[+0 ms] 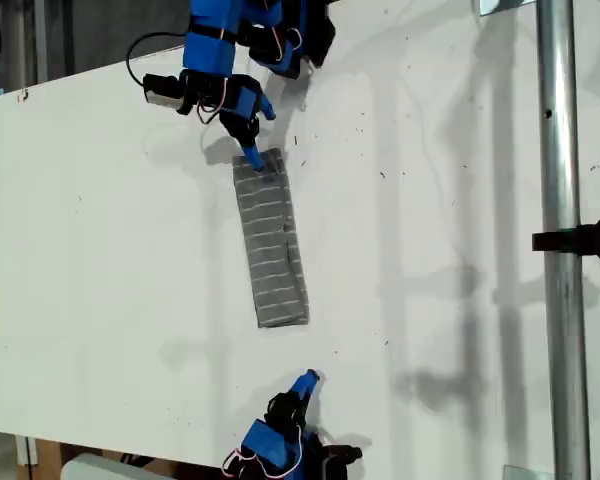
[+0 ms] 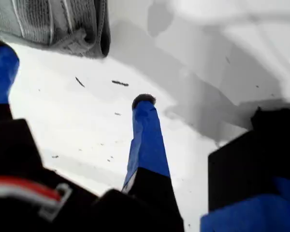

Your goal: Grasp corners of a towel and fold twice.

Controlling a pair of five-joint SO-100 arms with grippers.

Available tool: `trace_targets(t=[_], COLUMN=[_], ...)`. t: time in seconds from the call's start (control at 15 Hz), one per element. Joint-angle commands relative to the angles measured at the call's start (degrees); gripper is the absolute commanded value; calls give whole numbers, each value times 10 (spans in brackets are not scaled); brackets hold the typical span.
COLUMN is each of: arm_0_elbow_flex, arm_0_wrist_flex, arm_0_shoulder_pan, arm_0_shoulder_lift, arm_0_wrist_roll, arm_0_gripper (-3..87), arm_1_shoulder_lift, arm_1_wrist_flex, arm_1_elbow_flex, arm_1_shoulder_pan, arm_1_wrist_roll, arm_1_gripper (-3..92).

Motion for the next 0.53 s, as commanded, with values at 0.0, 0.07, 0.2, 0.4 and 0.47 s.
trace_targets(t=[0.0, 0.07, 0.2, 0.4, 0.47], arm_0_elbow_flex=[32, 41, 45, 40, 40], arm_0_wrist_flex=[-6, -12, -5, 1, 4], arm_0_shoulder_pan=[-11, -9, -12, -16, -16], arm_0_shoulder_lift=[28, 28, 28, 28, 28], arm_0_wrist_roll=[-6, -14, -21, -21, -22], arm_0_gripper=[-28, -28, -28, -28, -28], arm_1_shoulder_lift=[-112, -171, -282, -350, -352], arm_1_wrist_flex=[-96, -125, -150, -193, -212], arm_1_elbow_flex=[-18, -40, -108, -186, -195], arm_1_shoulder_pan=[27, 32, 45, 39, 32], arm_1_wrist_roll=[-23, -25, -35, -52, -47], arm_1_gripper=[475, 477, 481, 289, 56])
